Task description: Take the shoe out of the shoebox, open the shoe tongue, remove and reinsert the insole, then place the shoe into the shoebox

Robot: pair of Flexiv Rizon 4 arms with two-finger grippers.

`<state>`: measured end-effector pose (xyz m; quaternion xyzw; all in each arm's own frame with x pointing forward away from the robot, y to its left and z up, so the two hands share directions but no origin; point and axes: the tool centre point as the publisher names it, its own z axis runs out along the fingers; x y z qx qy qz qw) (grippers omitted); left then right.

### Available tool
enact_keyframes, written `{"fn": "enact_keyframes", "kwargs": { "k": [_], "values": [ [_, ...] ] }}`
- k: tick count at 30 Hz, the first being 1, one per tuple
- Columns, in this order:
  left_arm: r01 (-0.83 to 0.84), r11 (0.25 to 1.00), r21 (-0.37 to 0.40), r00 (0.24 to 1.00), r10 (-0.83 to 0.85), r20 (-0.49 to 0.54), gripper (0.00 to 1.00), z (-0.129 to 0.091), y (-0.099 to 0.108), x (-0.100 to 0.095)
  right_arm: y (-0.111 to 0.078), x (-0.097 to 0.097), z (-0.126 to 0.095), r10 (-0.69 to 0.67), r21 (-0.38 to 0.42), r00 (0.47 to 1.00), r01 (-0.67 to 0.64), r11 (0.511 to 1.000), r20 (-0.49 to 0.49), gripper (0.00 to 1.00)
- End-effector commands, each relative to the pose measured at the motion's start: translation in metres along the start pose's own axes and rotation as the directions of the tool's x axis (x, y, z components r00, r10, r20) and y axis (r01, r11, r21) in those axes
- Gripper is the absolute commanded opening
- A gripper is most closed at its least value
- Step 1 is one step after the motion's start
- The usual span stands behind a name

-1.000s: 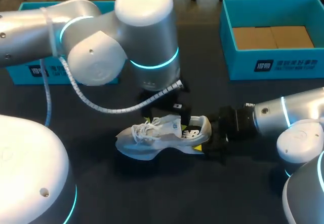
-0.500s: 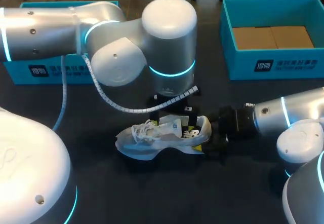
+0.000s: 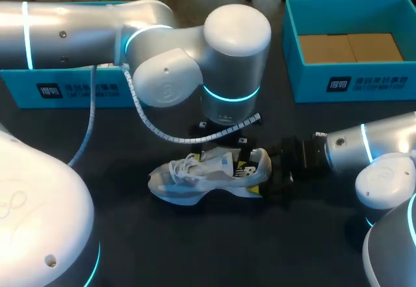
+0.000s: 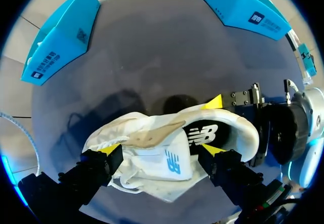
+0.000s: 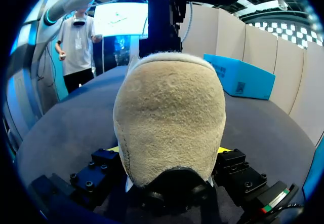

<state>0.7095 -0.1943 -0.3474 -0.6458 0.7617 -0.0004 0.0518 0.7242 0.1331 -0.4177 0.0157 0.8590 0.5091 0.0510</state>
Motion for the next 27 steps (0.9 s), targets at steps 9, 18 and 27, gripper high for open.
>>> {"fn": "enact_keyframes", "kwargs": {
  "k": [9,18,27],
  "values": [
    [0.004,1.0,0.001,0.998,-0.004,0.066,1.0,0.005,0.015,-0.008,0.001,0.0,0.001,0.0,0.005,1.0,0.0,1.0,0.001,0.0],
    [0.021,1.0,0.02,0.995,-0.023,0.099,1.0,-0.008,0.02,-0.034,0.001,0.0,0.001,0.0,0.005,1.0,0.0,1.0,0.001,0.0],
    [0.069,0.997,0.023,0.996,-0.07,0.056,0.15,-0.02,0.023,-0.053,0.001,0.0,0.001,0.0,0.005,1.0,0.0,1.0,0.001,0.0]
  ]
}}
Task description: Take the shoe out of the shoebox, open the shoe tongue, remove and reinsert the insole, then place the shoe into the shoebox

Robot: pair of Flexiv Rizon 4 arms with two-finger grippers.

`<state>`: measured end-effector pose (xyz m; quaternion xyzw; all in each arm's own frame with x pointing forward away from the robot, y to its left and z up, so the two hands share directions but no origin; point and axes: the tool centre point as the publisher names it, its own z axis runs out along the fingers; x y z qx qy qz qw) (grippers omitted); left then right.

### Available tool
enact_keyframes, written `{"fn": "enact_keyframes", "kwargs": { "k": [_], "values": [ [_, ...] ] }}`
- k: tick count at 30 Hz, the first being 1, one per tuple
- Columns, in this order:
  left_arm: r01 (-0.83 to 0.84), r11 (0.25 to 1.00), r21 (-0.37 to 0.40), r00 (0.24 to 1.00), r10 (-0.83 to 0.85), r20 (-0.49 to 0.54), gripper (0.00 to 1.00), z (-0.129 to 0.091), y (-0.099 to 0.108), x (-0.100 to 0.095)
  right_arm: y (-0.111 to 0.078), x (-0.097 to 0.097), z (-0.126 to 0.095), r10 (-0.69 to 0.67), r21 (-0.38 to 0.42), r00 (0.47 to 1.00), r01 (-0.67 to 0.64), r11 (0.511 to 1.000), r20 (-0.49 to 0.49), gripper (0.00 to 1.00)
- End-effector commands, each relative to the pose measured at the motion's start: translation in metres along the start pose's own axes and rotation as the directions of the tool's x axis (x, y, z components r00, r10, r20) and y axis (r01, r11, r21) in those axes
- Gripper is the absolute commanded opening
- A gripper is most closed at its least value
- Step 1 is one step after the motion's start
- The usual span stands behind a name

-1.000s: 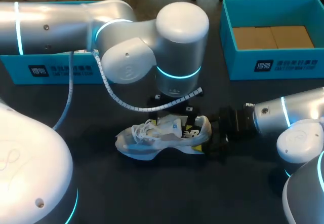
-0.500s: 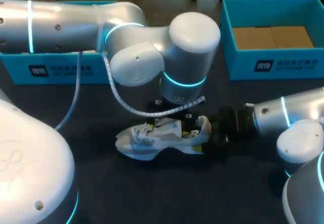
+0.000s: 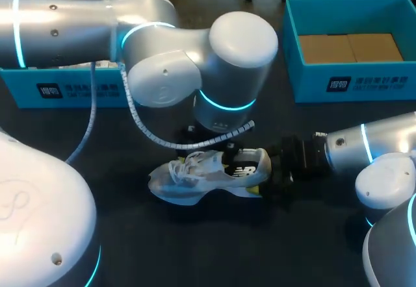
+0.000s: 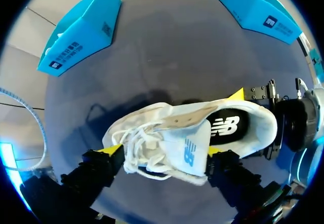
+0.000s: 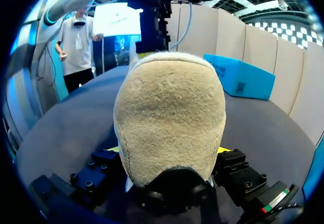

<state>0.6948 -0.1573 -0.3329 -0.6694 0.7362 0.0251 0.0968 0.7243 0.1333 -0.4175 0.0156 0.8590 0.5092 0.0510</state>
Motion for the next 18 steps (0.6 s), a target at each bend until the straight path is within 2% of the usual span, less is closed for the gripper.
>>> {"fn": "enact_keyframes", "kwargs": {
  "k": [1,10,18],
  "values": [
    [0.007,1.0,0.002,0.998,-0.007,-0.055,0.02,-0.005,0.002,-0.019,0.001,0.0,0.001,0.0,0.005,1.0,0.0,1.0,0.001,0.0],
    [-0.025,0.999,-0.043,0.984,0.017,-0.176,0.0,-0.018,0.009,-0.026,0.001,0.0,0.001,0.0,0.005,1.0,0.0,1.0,0.001,0.0],
    [-0.047,0.996,-0.077,0.973,0.029,-0.227,0.0,-0.018,0.007,-0.041,0.001,0.0,0.001,0.0,0.005,1.0,0.0,1.0,0.001,0.0]
  ]
}}
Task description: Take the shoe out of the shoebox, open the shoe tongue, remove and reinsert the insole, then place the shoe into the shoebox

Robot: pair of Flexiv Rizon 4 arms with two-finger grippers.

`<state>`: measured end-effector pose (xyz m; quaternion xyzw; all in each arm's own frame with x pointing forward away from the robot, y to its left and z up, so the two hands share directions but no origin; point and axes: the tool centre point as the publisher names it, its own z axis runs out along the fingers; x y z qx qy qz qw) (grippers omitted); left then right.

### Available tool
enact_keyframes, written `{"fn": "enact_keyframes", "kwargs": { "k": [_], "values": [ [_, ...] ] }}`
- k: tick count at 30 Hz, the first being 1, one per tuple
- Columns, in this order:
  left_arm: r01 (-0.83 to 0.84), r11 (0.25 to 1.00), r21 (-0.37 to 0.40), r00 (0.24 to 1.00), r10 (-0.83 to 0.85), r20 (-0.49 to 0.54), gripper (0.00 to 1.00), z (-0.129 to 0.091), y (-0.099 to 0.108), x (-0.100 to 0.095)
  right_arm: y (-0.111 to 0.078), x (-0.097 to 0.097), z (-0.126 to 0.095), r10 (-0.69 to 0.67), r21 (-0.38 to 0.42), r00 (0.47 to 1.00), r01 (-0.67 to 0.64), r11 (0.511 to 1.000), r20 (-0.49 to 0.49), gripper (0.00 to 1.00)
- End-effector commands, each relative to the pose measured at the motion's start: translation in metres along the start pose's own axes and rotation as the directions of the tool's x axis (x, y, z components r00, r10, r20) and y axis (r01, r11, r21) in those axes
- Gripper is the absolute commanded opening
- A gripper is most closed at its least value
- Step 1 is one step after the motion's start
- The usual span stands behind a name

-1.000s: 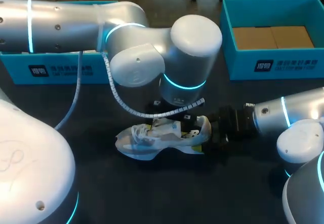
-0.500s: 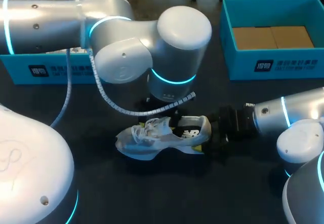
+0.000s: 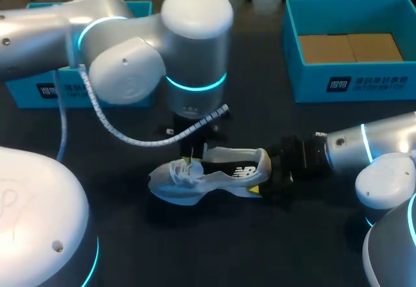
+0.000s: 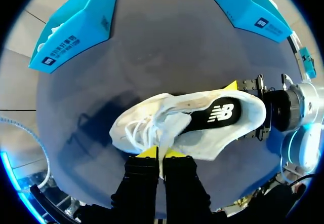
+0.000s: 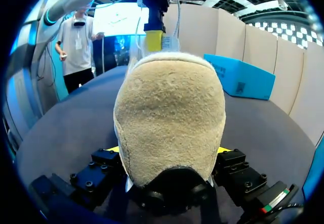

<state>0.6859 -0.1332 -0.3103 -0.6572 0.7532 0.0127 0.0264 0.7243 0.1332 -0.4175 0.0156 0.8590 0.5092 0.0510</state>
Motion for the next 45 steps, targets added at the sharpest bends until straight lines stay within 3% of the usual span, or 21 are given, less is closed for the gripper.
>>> {"fn": "enact_keyframes", "kwargs": {
  "k": [1,14,31,39,40,41,44,45],
  "values": [
    [0.003,1.0,-0.004,0.995,-0.004,-0.104,0.0,-0.002,-0.002,-0.017,0.001,0.0,0.001,0.0,0.005,1.0,0.0,1.0,0.001,0.0],
    [0.042,0.999,0.001,0.998,-0.042,-0.037,0.0,0.006,0.001,-0.044,0.001,0.0,0.001,0.0,0.005,1.0,0.0,1.0,0.001,0.0],
    [0.163,0.985,-0.053,0.985,-0.16,0.057,0.0,0.063,0.0,-0.075,0.001,0.0,0.001,0.0,0.005,1.0,0.0,1.0,0.001,0.0],
    [0.186,0.98,-0.069,0.982,-0.183,0.05,0.0,0.07,0.005,-0.086,0.001,0.0,0.001,0.0,0.005,1.0,0.0,1.0,0.001,0.0],
    [0.189,0.98,-0.07,0.981,-0.186,0.049,0.01,0.069,0.006,-0.088,0.001,0.0,0.001,0.0,0.005,1.0,0.0,1.0,0.001,0.0],
    [0.189,0.979,-0.071,0.981,-0.186,0.048,0.16,0.069,0.007,-0.09,0.001,0.0,0.001,0.0,0.005,1.0,0.0,1.0,0.001,0.0],
    [0.189,0.979,-0.071,0.981,-0.186,0.048,0.32,0.067,0.01,-0.093,0.001,0.0,0.001,0.0,0.005,1.0,0.0,1.0,0.001,0.0],
    [0.19,0.979,-0.07,0.981,-0.186,0.049,0.43,0.066,0.011,-0.096,0.001,0.0,0.001,0.0,0.005,1.0,0.0,1.0,0.001,0.0]
  ]
}}
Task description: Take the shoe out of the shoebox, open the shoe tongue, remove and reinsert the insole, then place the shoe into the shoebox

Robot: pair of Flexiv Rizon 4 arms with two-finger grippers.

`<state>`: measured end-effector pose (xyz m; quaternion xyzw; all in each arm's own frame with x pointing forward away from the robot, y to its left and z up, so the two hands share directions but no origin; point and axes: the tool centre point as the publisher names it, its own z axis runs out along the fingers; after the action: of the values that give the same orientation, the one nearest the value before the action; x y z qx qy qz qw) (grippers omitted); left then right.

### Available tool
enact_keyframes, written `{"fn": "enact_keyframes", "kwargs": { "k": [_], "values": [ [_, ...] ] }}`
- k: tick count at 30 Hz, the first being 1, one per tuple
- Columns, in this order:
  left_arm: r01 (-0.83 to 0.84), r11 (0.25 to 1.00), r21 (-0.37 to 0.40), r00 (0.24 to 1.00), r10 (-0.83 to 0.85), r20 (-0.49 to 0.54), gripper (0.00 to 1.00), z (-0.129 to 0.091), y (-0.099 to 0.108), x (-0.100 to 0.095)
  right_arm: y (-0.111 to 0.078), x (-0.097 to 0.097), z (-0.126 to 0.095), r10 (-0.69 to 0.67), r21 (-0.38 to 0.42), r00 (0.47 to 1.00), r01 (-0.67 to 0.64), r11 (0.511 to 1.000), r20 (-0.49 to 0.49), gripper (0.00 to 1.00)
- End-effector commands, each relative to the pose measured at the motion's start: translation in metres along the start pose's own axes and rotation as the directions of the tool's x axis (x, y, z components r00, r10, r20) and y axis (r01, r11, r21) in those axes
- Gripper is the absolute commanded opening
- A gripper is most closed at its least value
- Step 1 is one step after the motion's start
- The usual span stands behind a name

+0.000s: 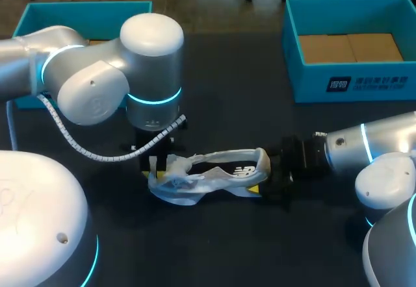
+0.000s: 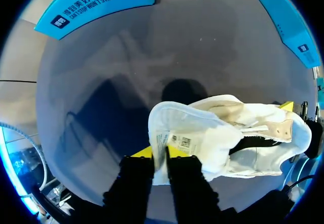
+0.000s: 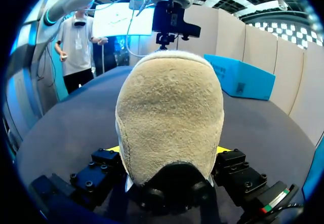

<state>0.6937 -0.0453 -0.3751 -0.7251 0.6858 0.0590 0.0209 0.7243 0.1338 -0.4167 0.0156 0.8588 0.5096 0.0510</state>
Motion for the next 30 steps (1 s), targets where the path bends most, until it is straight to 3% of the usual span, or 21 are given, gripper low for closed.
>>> {"fn": "enact_keyframes", "kwargs": {
  "k": [1,2,3,4,12,14,18,19,25,30],
  "values": [
    [0.002,1.0,0.007,1.0,-0.002,-0.012,0.64,-0.003,0.004,-0.014,0.0,0.0,0.001,0.0,0.006,1.0,0.0,1.0,0.001,0.0],
    [0.002,1.0,0.007,1.0,-0.002,-0.011,0.82,-0.003,0.004,-0.015,0.0,0.0,0.001,0.0,0.006,1.0,0.0,1.0,0.001,0.0],
    [0.004,1.0,0.007,1.0,-0.004,-0.01,0.95,-0.003,0.004,-0.015,0.0,0.0,0.001,0.0,0.006,1.0,0.0,1.0,0.001,0.0],
    [0.005,1.0,0.007,1.0,-0.005,-0.009,0.99,-0.004,0.003,-0.017,0.0,0.0,0.001,0.0,0.006,1.0,0.0,1.0,0.001,0.0],
    [-0.007,0.999,0.032,1.0,0.007,-0.012,1.0,-0.015,0.001,-0.027,0.0,0.0,0.001,0.0,0.006,1.0,0.0,1.0,0.001,0.0],
    [-0.009,0.999,0.047,1.0,0.01,-0.019,0.85,-0.02,-0.001,-0.028,0.0,0.0,0.001,0.0,0.006,1.0,0.0,1.0,0.001,0.0],
    [-0.039,0.996,0.077,0.998,0.042,-0.041,0.91,-0.034,-0.003,-0.027,0.0,0.0,0.001,0.0,0.006,1.0,0.0,1.0,0.001,0.0],
    [-0.059,0.994,0.096,0.997,0.064,-0.048,1.0,-0.039,-0.004,-0.025,0.0,0.0,0.001,0.0,0.006,1.0,0.0,1.0,0.001,0.0],
    [-0.171,0.974,0.148,0.973,0.19,-0.131,1.0,-0.053,-0.012,-0.016,0.0,0.0,0.001,0.0,0.006,1.0,0.0,1.0,0.001,0.0],
    [-0.324,0.924,0.205,0.927,0.353,-0.127,1.0,-0.066,-0.019,-0.006,0.0,0.0,0.001,0.0,0.006,1.0,0.0,1.0,0.001,0.0]
  ]
}}
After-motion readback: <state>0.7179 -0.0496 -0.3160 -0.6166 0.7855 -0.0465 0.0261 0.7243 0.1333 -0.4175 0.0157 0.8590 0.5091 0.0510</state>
